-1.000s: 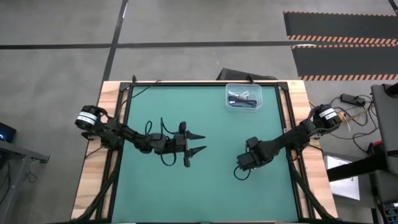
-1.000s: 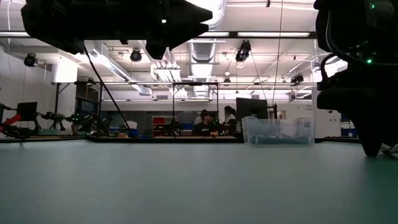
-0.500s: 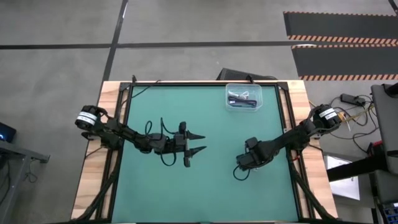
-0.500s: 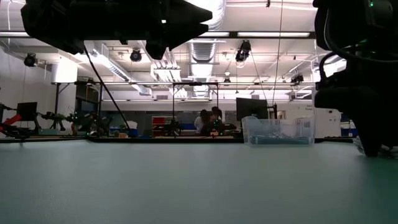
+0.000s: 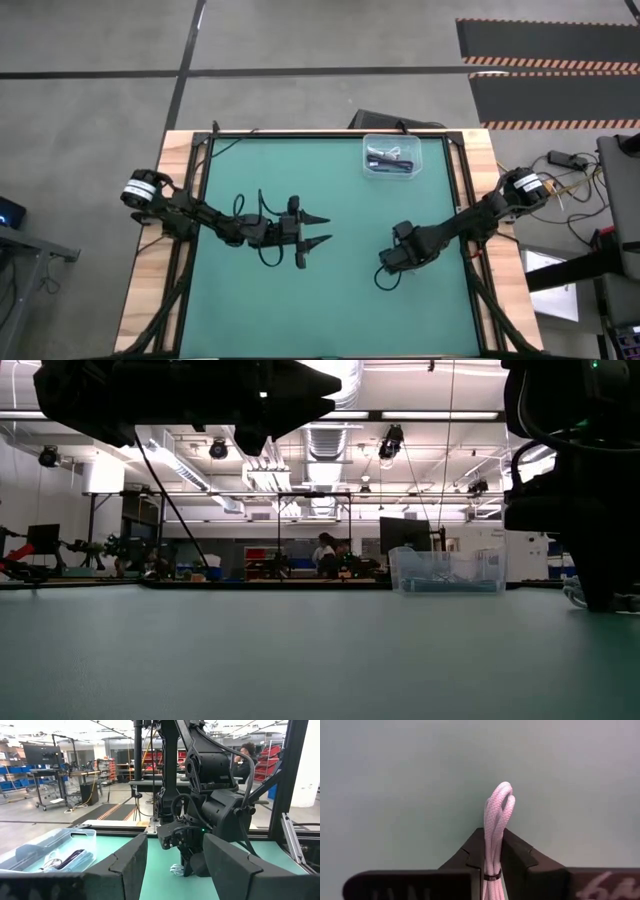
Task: Pick and place USB-C Cables
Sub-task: Put the light blue charger cable into the transparent bin
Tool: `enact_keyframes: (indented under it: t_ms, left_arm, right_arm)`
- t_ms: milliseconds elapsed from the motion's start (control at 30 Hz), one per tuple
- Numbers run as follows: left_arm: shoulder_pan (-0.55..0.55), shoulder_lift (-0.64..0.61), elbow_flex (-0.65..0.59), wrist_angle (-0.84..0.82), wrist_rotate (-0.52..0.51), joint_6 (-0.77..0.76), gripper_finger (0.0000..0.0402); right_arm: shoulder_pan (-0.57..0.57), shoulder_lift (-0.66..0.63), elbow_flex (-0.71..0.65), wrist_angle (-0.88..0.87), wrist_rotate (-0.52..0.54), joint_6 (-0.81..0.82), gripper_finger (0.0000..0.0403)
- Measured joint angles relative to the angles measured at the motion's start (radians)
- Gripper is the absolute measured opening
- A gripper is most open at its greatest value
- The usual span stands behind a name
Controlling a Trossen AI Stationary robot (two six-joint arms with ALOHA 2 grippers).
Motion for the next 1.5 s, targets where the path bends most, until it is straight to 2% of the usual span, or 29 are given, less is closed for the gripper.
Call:
enact_keyframes:
  t_ms: [267,467,900,1133,1333,1500]
  left_arm:
    - [0.001,0.0,0.0,0.0,0.0,0.0,0.0178]
    - [0.001,0.0,0.001,0.0,0.0,0.001,0.0178]
    - [0.002,0.0,0.002,0.001,-0.001,0.002,0.0178]
    - [0.003,0.0,0.003,0.001,-0.001,0.002,0.0178]
    - [0.003,0.0,0.004,0.001,-0.002,0.002,0.0178]
    - [0.003,0.0,0.006,0.002,-0.024,0.002,0.0178]
  right_arm:
    - [-0.039,-0.041,0.058,-0.094,-0.001,-0.097,0.0031]
    - [-0.136,-0.076,0.137,-0.162,0.035,-0.284,0.0031]
    - [-0.463,-0.075,0.368,-0.218,0.055,-0.825,0.0031]
    - [-0.639,-0.075,0.475,-0.223,0.053,-1.052,0.0031]
    - [-0.792,-0.075,0.515,-0.224,0.035,-1.259,0.0031]
    - [-0.901,-0.075,0.516,-0.223,0.035,-1.561,0.0031]
